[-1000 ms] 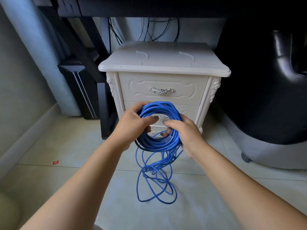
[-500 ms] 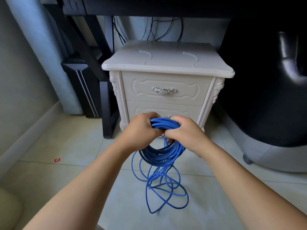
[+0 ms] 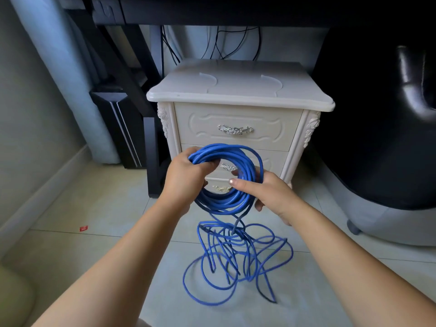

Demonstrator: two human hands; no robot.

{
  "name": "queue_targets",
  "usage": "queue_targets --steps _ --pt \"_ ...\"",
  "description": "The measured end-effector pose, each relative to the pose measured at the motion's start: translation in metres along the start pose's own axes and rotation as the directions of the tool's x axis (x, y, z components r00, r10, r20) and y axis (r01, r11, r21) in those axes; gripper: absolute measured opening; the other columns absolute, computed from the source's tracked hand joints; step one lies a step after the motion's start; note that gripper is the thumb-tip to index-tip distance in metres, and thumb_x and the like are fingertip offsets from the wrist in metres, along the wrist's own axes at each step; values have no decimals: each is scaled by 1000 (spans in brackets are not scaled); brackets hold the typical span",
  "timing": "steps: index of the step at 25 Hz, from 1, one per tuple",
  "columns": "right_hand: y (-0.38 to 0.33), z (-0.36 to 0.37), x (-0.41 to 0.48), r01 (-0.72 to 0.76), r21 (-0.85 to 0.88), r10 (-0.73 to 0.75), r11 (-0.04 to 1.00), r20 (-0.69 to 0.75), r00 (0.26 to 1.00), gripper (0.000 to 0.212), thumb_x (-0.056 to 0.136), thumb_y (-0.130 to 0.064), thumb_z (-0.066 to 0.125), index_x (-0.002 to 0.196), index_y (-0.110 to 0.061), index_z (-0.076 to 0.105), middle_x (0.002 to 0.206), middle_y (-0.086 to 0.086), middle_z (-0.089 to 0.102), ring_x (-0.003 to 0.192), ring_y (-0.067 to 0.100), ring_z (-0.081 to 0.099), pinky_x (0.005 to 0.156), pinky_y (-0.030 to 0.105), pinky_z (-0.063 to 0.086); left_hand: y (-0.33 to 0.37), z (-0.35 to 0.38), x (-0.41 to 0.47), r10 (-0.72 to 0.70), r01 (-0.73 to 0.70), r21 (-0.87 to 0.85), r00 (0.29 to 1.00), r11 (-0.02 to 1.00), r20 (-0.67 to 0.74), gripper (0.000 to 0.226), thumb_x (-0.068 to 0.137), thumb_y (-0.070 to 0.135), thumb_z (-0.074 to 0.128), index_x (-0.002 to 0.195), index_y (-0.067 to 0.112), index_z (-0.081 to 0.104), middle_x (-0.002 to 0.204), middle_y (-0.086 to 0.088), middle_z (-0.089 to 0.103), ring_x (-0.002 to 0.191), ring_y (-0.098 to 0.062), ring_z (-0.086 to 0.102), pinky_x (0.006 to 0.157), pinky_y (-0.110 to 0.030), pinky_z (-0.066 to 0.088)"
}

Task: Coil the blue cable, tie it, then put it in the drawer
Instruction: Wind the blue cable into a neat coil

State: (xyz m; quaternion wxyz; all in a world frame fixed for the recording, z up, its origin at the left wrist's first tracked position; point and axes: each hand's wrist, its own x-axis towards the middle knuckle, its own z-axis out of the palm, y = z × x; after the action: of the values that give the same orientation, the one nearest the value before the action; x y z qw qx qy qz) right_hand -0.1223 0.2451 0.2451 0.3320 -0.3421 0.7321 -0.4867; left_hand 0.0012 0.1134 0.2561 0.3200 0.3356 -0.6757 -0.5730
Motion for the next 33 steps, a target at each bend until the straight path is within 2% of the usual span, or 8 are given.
queue_targets --steps 7,11,14,18,22,25,30,33 --pt "0 27 -8 -6 250 25 968 -70 997 18 86 -35 71 97 -21 67 90 -1 76 77 12 72 61 13 50 -1 18 -9 -138 48 -371 966 927 -218 11 86 16 69 78 24 66 52 6 44 51 -15 41 61 -35 40" --pt "0 31 -7 -5 366 79 931 -188 979 22 86 -25 71 103 -16 61 94 10 72 65 21 70 59 28 57 -6 30 -15 -196 76 -508 962 858 -187 8 88 18 68 87 26 67 58 4 46 56 -15 45 71 -38 39" --pt "1 25 -4 -40 433 133 901 -186 974 22 84 -15 71 102 -17 59 104 18 69 88 28 72 67 46 62 -11 33 -19 -207 143 -520 976 842 -66 3 91 19 66 94 19 64 64 3 55 68 -17 54 77 -39 45" --pt "0 10 -1 1 297 80 955 -258 963 21 85 -5 61 96 -22 56 102 17 66 86 26 72 59 47 62 -11 23 -16 -233 254 -342 967 905 104 17 82 23 75 95 17 67 89 -8 71 92 -24 68 92 -43 52" --pt "-2 1 0 17 29 -10 999 -236 972 24 85 -8 59 96 -28 54 95 7 62 83 27 70 56 42 61 -4 11 -12 40 -41 8 997 999 62 42 79 13 76 114 30 61 98 0 71 84 -11 67 74 -24 55" --pt "0 0 1 9 -226 -63 974 -235 970 23 82 -17 58 99 -32 51 85 1 62 74 29 69 57 45 61 -4 4 -10 188 -207 202 976 957 108 59 78 8 74 123 40 54 104 16 66 93 3 65 77 -19 55" --pt "-4 -5 0 33 -453 -127 891 -178 976 26 77 -25 62 98 -36 49 80 -1 63 72 27 63 66 41 56 -4 4 -9 340 -420 388 904 821 258 61 77 14 74 128 42 58 114 15 65 102 2 61 90 -20 49" --pt "-6 -4 -4 50 -457 -144 888 -174 974 25 78 -25 62 99 -35 54 79 -6 63 73 22 60 67 35 50 -4 7 -8 250 -327 351 937 878 246 52 80 18 76 124 41 61 102 18 69 92 2 64 86 -18 49"
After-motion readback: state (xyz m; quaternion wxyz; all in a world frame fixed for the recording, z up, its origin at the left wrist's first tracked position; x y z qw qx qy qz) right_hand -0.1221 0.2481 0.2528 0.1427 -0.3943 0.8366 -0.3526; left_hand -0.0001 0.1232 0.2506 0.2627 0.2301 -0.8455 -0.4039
